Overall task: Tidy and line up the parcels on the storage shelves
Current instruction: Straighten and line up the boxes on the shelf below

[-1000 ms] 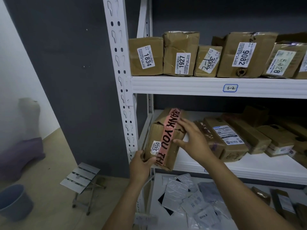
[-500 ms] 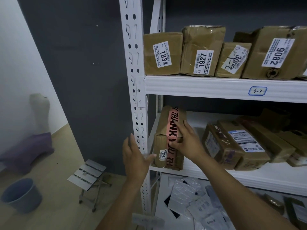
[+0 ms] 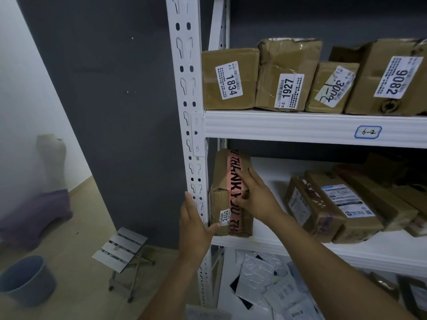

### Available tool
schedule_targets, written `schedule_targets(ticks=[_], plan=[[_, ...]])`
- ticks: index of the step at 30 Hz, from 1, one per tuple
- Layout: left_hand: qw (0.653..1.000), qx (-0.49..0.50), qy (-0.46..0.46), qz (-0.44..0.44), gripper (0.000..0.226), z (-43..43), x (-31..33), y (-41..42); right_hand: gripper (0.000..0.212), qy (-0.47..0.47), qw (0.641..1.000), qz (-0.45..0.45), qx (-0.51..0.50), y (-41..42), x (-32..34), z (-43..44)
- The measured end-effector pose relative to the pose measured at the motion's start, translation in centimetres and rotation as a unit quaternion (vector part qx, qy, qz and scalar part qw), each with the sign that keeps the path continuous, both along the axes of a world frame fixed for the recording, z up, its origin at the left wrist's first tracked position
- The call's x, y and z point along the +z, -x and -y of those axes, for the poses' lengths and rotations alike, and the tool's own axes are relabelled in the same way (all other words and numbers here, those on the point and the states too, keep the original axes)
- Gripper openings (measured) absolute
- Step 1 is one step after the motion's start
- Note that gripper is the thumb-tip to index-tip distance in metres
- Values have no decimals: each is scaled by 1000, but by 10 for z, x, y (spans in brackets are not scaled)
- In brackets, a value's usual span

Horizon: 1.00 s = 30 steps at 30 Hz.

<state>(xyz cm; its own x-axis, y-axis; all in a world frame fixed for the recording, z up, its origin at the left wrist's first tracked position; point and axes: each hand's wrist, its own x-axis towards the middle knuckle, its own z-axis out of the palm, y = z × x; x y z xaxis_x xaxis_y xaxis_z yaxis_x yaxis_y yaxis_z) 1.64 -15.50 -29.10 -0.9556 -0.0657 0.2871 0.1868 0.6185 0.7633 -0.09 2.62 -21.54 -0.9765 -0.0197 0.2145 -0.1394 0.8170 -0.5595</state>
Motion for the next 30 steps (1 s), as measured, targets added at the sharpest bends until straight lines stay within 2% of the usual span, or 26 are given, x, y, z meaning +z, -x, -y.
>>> schedule_targets(ticks=[12, 19, 25, 28, 30], plan=[[998, -24, 65, 9, 123, 6, 6, -4, 82, -65, 996, -11, -55, -1, -2, 10], [989, -32, 145, 21, 106, 8, 9, -20, 91, -147, 987, 16, -60, -19, 8, 4], [979, -41, 200, -24, 87, -12, 31, -44, 57, -250, 964, 17, -84, -53, 19, -33], [971, -55, 219, -77, 78, -41, 43, -49, 46, -261, 960, 3, -103, -66, 17, -66], [958, -70, 255, -108, 69, -68, 50, -51, 47, -251, 961, -4, -115, -75, 17, -92]])
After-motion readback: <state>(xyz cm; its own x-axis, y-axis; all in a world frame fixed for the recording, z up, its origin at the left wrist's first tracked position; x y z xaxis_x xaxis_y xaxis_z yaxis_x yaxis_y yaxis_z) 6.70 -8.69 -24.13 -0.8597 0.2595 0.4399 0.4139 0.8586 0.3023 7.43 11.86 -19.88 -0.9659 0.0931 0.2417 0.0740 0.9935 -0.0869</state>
